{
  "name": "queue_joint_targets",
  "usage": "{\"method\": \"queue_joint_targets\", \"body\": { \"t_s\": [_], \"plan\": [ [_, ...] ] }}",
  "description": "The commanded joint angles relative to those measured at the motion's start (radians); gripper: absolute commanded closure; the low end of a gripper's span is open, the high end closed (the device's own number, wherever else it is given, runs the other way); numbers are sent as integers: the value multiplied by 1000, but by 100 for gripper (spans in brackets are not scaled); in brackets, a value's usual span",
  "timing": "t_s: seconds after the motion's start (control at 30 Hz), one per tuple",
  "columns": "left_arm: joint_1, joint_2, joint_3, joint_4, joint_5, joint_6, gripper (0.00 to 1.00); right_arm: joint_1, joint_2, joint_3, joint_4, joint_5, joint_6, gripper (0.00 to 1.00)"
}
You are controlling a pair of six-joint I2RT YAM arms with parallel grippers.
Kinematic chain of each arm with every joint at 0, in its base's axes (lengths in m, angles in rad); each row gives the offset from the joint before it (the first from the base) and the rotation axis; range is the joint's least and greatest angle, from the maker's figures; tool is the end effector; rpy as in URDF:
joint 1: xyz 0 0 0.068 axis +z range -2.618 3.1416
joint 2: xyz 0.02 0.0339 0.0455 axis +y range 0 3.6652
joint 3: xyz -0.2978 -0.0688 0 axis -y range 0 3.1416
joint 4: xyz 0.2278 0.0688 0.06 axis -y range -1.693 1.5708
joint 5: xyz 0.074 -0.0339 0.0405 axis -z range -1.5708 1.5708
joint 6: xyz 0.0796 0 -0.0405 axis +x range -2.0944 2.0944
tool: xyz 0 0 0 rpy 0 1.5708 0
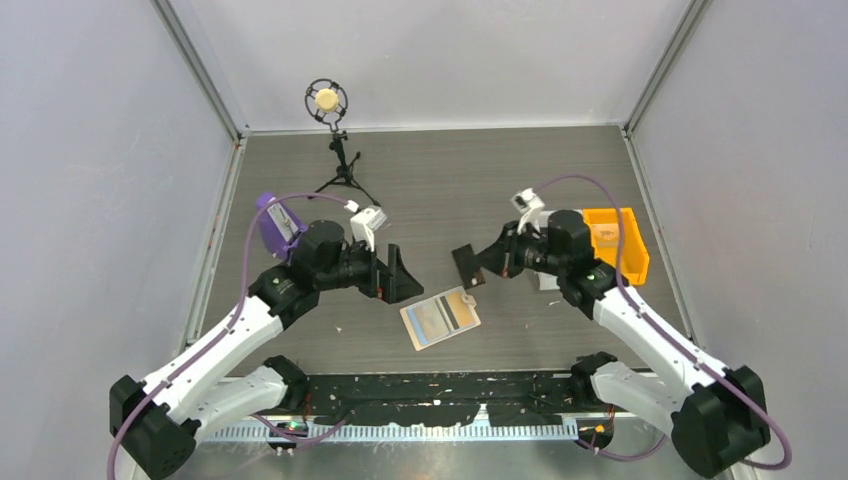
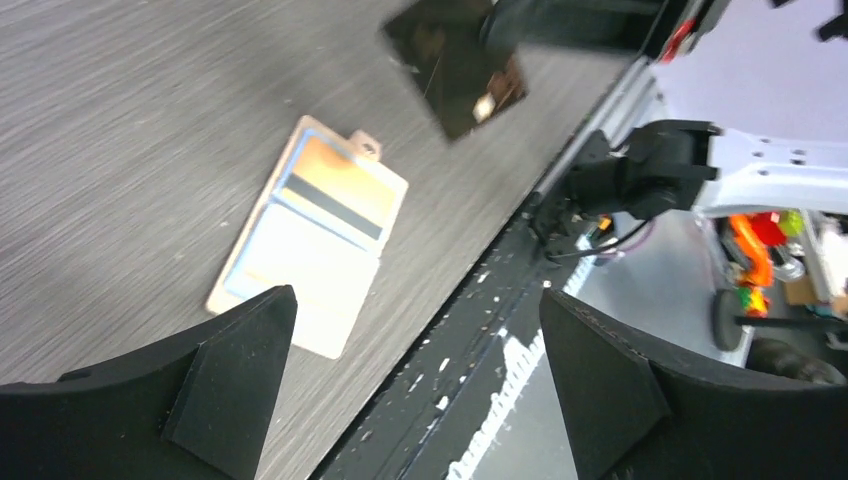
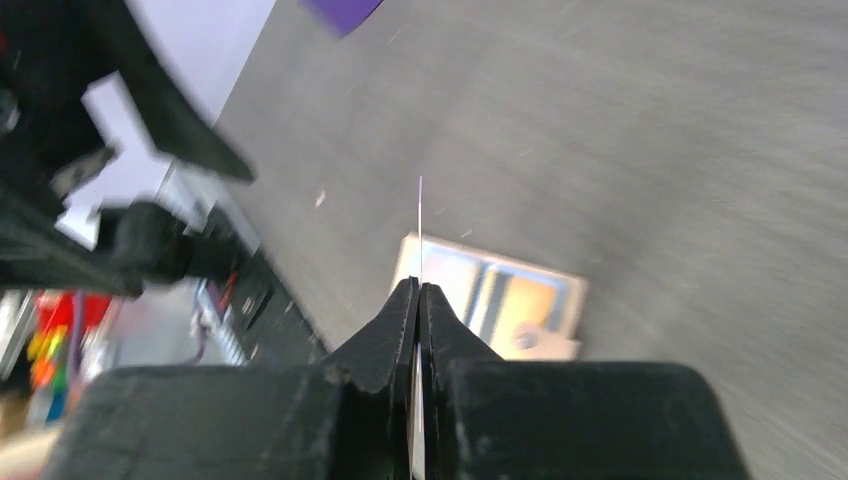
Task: Take the credit cards out of the card holder
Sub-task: Place the credit card in the storage box.
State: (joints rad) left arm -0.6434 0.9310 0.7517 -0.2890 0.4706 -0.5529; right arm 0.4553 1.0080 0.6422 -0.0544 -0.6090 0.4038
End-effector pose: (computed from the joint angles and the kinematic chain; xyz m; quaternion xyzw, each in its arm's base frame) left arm 0.1435 -0.1527 0.3054 0.1595 0.8220 -0.4509 0.3091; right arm 0.1798 0.1387 0.2831 -0.1837 0.7960 0.4449 0.3671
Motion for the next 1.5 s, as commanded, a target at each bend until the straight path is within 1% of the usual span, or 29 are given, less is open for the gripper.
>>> {"method": "queue_joint_targets", "body": {
  "t_s": [0.0,0.03,0.13,0.17,0.2,0.27,0.37,0.4,0.53,0.67,0.77,0.9,1.03,1.2,1.33,1.47],
  "plan": [
    [5,-54,67,-209,-152,100,4,-114,-120,-37,91,270,136,95],
    [5,-64,76,-233,-166,114,3,-133,-133,-44,94,341,172,95],
    [6,-94,95,-295,-220,142,1,-210,-188,-82,132,470,261,95],
    [7,-104,101,-318,-236,152,0,-219,-199,-90,142,538,274,95],
    [6,-113,108,-337,-250,162,0,-228,-217,-101,156,572,296,95],
    [6,-128,121,-373,-271,175,0,-233,-236,-111,161,745,323,95],
    [5,-150,144,-442,-297,186,0,-241,-252,-127,157,885,377,95],
    [6,-158,153,-461,-299,191,0,-241,-255,-132,158,953,408,95],
    [6,-198,176,-520,-309,222,0,-242,-245,-160,174,1129,492,95],
    [6,-241,165,-551,-337,266,0,-242,-201,-185,186,1250,591,95],
    [6,-269,148,-560,-365,285,0,-242,-140,-197,216,1277,658,95],
    [6,-294,123,-559,-383,292,0,-242,-51,-186,208,1283,747,95],
    [5,-311,114,-555,-382,293,0,-242,-4,-214,224,1328,852,95],
    [6,-328,97,-553,-387,292,0,-242,35,-208,222,1342,902,95],
    [6,-333,92,-549,-378,291,0,-242,69,-204,206,1344,974,95],
    [5,-341,89,-547,-377,291,0,-242,109,-194,209,1333,1002,95]
  ]
}}
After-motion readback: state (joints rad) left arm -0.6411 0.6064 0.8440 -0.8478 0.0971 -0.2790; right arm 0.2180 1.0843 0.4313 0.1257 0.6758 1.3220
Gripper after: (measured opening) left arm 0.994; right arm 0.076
